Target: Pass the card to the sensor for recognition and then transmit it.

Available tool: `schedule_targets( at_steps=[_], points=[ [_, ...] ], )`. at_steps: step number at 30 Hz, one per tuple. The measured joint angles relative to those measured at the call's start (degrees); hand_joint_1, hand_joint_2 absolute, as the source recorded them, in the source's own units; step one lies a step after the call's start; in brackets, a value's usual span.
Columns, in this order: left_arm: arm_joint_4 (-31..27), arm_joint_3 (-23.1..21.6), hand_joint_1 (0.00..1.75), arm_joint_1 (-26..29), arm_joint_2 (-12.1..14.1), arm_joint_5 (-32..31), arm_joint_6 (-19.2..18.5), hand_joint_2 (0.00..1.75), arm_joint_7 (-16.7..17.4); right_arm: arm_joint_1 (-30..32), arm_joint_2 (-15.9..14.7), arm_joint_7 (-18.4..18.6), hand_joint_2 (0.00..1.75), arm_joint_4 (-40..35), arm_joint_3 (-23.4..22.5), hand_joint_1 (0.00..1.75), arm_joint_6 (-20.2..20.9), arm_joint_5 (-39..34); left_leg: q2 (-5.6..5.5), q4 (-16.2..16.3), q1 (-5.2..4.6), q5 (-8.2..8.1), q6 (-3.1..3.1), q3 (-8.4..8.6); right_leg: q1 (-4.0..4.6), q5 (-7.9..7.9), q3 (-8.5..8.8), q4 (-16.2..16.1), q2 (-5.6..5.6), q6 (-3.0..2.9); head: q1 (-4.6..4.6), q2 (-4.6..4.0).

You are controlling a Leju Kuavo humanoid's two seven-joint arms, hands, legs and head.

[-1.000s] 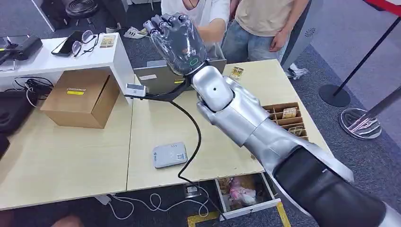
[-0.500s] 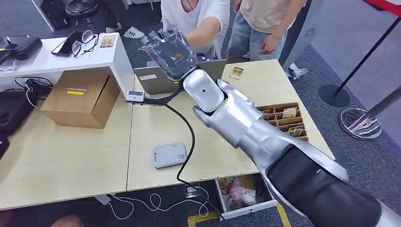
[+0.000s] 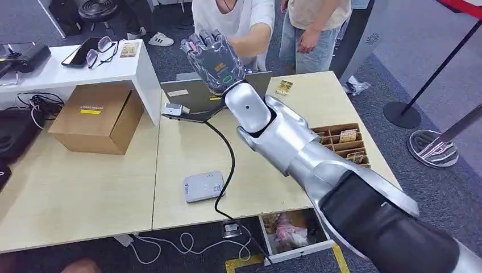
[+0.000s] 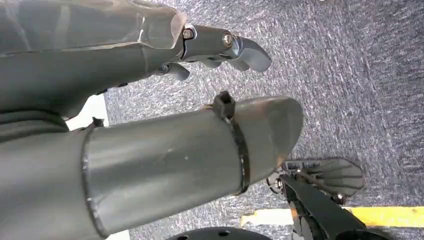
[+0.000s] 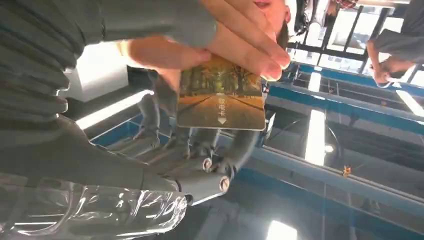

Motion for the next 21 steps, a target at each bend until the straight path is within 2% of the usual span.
schedule_targets(
  at_steps=[5, 6, 12, 19, 21],
  points=[
    [0.0, 0.0, 0.00, 0.0, 0.0, 0.0, 0.0, 0.00, 0.5, 0.0, -0.1, 0.3, 1.75, 0.3, -0.5, 0.00, -0.5, -0.9, 0.00, 0.0, 0.00, 0.00, 0.00, 0.00, 0.00, 0.00, 0.00, 0.0, 0.00, 0.00, 0.00, 0.00],
    [0.0, 0.0, 0.00, 0.0, 0.0, 0.0, 0.0, 0.00, 0.5, 0.0, -0.2, 0.1, 0.00, 0.3, -0.8, 0.00, -0.7, -1.3, 0.00, 0.0, 0.00, 0.00, 0.00, 0.00, 0.00, 0.00, 0.00, 0.0, 0.00, 0.00, 0.00, 0.00],
    [0.0, 0.0, 0.00, 0.0, 0.0, 0.0, 0.3, 0.00, 0.5, 0.5, -0.2, -3.6, 0.00, -0.5, -4.8, 0.00, -4.0, -8.0, 0.00, 0.0, 0.00, 0.00, 0.00, 0.00, 0.00, 0.00, 0.00, 0.0, 0.00, 0.00, -0.02, 0.00],
    [0.0, 0.0, 0.00, 0.0, 0.0, -0.1, 0.5, 0.00, 0.4, 1.2, -0.2, -6.1, 0.00, -2.3, -7.6, 0.00, -4.5, -9.4, 0.01, 0.0, 0.00, 0.00, 0.00, 0.00, 0.00, 0.00, 0.00, 0.0, 0.01, 0.00, -0.02, 0.00],
    [0.0, 0.0, 0.00, 0.0, 0.0, -0.2, 0.7, 0.00, 0.1, 1.6, -0.2, -7.8, 0.00, -3.1, -8.4, 0.00, -4.5, -10.5, 0.01, 0.0, 0.00, 0.00, 0.00, 0.00, 0.00, 0.00, 0.00, 0.0, 0.01, 0.00, -0.02, 0.00]
  ],
)
